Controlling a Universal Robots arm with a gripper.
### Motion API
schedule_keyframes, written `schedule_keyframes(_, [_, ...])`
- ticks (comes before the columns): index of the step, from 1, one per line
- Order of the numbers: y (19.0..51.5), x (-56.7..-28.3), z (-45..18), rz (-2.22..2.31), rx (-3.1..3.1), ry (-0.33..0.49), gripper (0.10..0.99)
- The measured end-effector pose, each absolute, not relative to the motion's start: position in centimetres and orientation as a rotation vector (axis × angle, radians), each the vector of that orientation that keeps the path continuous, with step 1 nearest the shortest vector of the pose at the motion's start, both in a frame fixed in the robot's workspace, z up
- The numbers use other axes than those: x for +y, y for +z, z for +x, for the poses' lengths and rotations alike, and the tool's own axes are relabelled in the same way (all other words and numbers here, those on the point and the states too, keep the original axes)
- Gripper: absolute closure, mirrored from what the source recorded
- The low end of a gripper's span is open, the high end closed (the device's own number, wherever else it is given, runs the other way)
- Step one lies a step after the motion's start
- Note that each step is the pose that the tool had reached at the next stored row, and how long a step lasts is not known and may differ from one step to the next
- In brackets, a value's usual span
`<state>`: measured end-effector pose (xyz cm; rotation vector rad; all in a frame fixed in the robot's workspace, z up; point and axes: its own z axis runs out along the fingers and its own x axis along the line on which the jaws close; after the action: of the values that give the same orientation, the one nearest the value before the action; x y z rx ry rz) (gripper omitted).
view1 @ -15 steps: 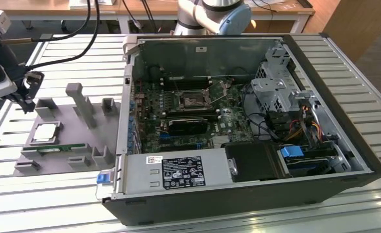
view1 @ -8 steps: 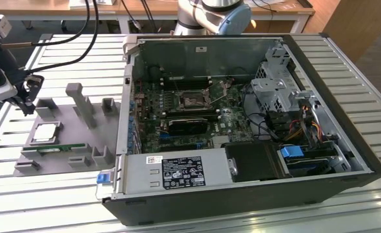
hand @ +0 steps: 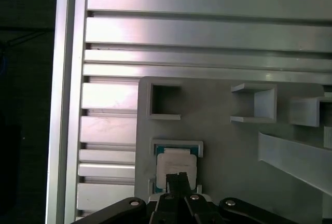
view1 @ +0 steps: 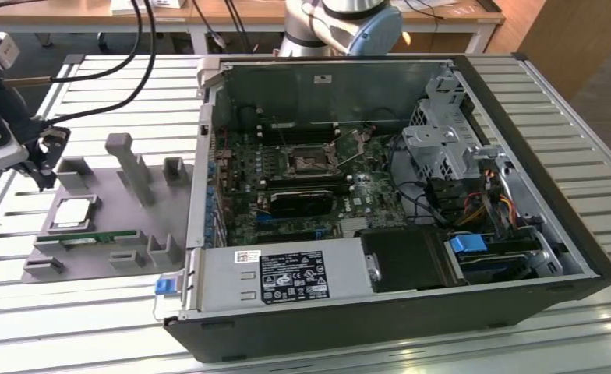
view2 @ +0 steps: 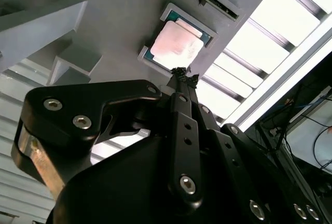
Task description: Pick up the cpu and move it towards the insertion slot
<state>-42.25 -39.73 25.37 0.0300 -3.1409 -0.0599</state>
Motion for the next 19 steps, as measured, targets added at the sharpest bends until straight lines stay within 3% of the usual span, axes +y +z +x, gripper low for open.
schedule_keyframes(19, [22.4, -39.7, -42.2, 0.030, -3.141, -0.060, 0.984])
